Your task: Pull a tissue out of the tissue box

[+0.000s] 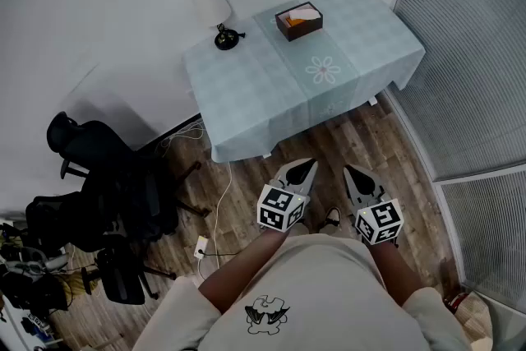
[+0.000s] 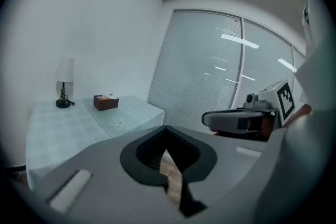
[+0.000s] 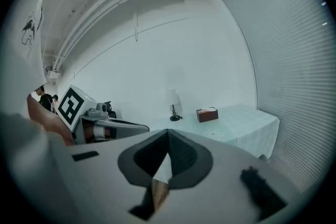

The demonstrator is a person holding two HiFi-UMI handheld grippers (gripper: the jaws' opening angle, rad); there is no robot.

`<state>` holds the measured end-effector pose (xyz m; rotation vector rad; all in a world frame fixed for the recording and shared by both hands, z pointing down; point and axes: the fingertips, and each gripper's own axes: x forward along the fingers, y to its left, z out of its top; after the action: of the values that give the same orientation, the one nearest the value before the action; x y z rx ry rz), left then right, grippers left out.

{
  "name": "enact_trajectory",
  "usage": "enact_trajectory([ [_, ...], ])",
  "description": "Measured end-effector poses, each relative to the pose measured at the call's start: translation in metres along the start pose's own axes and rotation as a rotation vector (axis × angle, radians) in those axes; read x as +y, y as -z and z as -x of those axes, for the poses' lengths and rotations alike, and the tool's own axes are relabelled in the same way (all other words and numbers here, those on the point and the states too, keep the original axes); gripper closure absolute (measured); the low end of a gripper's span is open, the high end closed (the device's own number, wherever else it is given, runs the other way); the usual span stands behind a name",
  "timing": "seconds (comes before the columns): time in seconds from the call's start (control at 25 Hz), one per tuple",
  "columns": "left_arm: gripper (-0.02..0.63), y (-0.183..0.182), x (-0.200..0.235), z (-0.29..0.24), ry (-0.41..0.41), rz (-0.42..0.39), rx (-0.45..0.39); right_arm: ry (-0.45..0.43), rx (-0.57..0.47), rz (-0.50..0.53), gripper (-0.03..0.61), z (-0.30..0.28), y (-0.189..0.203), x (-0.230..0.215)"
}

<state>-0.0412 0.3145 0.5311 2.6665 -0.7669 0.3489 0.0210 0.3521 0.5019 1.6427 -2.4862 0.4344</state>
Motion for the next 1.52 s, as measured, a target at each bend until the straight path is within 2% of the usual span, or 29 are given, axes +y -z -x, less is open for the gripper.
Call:
enact_trajectory([
  [0.68, 0.607, 0.001, 0.004, 0.003, -0.002, 0.009, 0.012, -0.018, -0.007, -0.034, 0.566, -0.009, -0.003, 0.004],
  [0.8, 0.607, 0.003, 0.016, 0.007, -0.007, 0.022, 0.013, -0.035, -0.001, -0.079, 0.566, -0.021, -0.001, 0.009],
  [1.16, 0.607, 0.008, 0.082, 0.021, 0.005, 0.029, 0.032, 0.003, 0.037, -0.045, 0.566, -0.076, -0.002, 0.03],
  [1.32, 0.607, 0.005, 0.105, 0.015, 0.015, 0.054, 0.034, 0.028, 0.051, -0.041, 0.566, -0.096, -0.007, 0.024],
  [1.52, 0.607, -0.01, 0.135, -0.012, 0.012, 0.066, 0.021, 0.035, 0.046, -0.043, 0.566, -0.126, -0.019, -0.005],
])
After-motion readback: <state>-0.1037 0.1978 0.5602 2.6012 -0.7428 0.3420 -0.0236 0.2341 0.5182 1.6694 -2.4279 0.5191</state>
